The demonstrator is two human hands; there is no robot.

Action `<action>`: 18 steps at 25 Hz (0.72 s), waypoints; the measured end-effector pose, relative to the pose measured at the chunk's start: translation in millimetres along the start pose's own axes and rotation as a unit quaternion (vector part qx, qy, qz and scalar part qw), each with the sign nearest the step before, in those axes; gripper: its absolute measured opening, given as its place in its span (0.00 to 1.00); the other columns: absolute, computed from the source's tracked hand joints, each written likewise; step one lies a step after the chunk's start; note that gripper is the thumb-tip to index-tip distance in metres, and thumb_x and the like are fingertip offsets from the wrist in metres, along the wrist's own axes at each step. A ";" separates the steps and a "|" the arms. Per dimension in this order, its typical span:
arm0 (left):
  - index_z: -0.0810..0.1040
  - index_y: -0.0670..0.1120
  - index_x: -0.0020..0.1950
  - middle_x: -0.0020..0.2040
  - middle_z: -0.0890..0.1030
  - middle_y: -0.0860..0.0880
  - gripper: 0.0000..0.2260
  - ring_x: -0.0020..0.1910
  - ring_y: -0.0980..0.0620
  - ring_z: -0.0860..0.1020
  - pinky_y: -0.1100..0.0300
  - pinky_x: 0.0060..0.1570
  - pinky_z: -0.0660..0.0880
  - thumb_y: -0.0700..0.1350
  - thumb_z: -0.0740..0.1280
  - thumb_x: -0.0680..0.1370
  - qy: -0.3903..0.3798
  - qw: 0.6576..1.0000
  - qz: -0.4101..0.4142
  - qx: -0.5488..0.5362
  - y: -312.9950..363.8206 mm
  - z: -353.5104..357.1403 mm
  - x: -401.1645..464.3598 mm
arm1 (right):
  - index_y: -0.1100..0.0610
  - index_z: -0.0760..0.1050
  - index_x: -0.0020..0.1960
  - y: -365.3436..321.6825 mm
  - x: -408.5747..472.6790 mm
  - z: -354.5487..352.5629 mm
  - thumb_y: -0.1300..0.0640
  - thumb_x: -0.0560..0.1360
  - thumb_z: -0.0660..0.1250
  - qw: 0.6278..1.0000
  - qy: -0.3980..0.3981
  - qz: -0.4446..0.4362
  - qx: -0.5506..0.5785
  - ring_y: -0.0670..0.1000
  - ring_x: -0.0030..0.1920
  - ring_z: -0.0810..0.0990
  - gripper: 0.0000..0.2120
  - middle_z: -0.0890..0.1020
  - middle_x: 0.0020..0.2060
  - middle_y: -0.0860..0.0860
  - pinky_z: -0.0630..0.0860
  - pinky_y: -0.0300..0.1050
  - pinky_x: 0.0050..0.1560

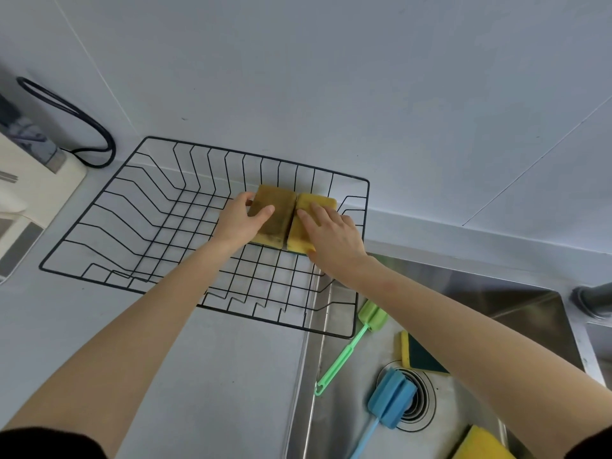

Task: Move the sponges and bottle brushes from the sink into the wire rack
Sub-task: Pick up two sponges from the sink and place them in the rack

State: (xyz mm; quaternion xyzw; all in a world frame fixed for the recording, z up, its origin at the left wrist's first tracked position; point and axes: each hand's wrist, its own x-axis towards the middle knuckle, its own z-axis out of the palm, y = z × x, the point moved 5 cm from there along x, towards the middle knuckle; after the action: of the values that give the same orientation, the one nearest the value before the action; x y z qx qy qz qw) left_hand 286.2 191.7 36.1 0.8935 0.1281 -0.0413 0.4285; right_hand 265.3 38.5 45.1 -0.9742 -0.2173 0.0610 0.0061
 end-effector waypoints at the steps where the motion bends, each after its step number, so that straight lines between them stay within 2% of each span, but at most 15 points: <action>1: 0.63 0.43 0.69 0.68 0.70 0.43 0.26 0.66 0.45 0.69 0.55 0.60 0.67 0.50 0.65 0.74 -0.017 1.000 0.000 0.008 -1.4 -0.1 -1.5 | 0.55 0.52 0.74 0.5 -0.1 0.0 0.54 0.74 0.65 1.000 -0.001 0.002 0.004 0.58 0.71 0.61 0.34 0.60 0.73 0.56 0.62 0.51 0.68; 5: 0.57 0.44 0.72 0.70 0.66 0.42 0.33 0.67 0.44 0.67 0.52 0.65 0.65 0.48 0.69 0.72 -0.086 0.994 0.014 0.072 -4.7 3.6 -9.7 | 0.57 0.54 0.73 1.7 0.2 -0.6 0.49 0.74 0.64 1.000 0.016 0.016 0.005 0.59 0.68 0.64 0.34 0.63 0.69 0.59 0.64 0.51 0.65; 11: 0.55 0.42 0.73 0.71 0.64 0.40 0.35 0.69 0.43 0.64 0.51 0.67 0.63 0.48 0.69 0.72 -0.072 0.992 0.031 0.101 4.3 9.6 -13.3 | 0.58 0.54 0.73 1.8 1.2 0.6 0.48 0.75 0.63 1.000 0.003 0.019 -0.003 0.60 0.69 0.63 0.33 0.63 0.70 0.60 0.63 0.52 0.68; 18: 0.53 0.41 0.73 0.72 0.62 0.38 0.35 0.70 0.42 0.62 0.50 0.68 0.62 0.49 0.66 0.73 -0.083 0.979 0.065 0.173 25.3 2.5 -23.1 | 0.58 0.57 0.72 10.7 -12.8 -20.1 0.50 0.75 0.64 0.993 -0.018 0.020 0.115 0.58 0.73 0.60 0.31 0.60 0.73 0.58 0.60 0.51 0.71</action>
State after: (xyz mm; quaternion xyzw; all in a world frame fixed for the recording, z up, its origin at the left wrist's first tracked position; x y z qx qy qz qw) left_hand 270.7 170.1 57.9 0.9538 0.0248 -0.1093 0.2786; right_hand 260.7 23.7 66.1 -0.9699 -0.1898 0.1028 0.1127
